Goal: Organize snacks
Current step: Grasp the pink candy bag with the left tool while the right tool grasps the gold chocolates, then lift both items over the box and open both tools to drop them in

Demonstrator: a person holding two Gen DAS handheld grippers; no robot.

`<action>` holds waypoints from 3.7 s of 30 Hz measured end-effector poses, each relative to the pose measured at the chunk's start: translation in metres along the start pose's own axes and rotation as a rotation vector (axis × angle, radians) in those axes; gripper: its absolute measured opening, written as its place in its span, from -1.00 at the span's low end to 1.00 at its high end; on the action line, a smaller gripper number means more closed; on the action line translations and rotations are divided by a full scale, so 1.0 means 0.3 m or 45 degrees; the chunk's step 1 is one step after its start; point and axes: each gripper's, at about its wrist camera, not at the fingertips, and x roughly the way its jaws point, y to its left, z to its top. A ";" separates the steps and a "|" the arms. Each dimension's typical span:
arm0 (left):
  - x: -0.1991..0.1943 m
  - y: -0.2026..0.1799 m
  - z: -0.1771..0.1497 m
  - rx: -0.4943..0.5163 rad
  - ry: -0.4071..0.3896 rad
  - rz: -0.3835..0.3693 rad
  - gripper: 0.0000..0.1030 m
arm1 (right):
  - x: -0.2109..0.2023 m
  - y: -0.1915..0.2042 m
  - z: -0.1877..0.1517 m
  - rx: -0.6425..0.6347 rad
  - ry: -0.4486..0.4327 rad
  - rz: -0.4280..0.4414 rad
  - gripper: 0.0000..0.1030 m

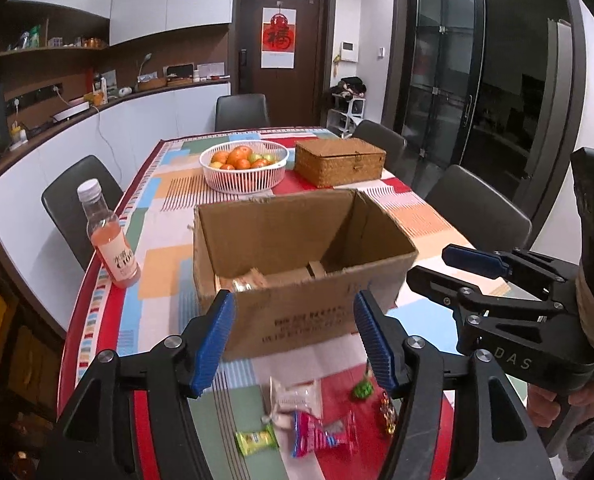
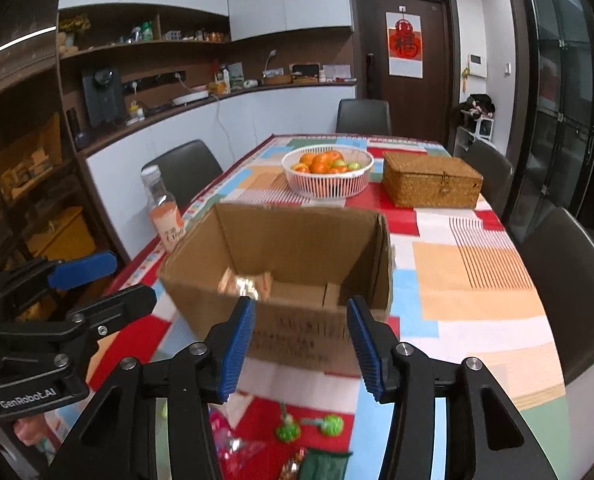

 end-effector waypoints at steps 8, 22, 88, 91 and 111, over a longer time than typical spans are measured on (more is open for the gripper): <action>0.004 -0.019 -0.101 -0.003 0.085 -0.030 0.20 | -0.020 0.021 -0.107 -0.016 0.071 0.001 -0.05; 0.104 -0.017 -0.326 -0.015 0.319 -0.079 0.20 | 0.055 0.035 -0.299 -0.002 0.304 0.027 -0.05; 0.336 -0.038 -0.427 -0.108 0.469 -0.227 -0.38 | 0.216 0.001 -0.456 0.108 0.495 0.113 -0.62; 0.318 -0.039 -0.420 -0.105 0.450 -0.223 -0.38 | 0.192 0.007 -0.444 0.106 0.479 0.119 -0.62; 0.135 -0.018 -0.217 -0.070 0.162 -0.155 -0.38 | 0.054 0.005 -0.240 0.096 0.201 0.101 -0.62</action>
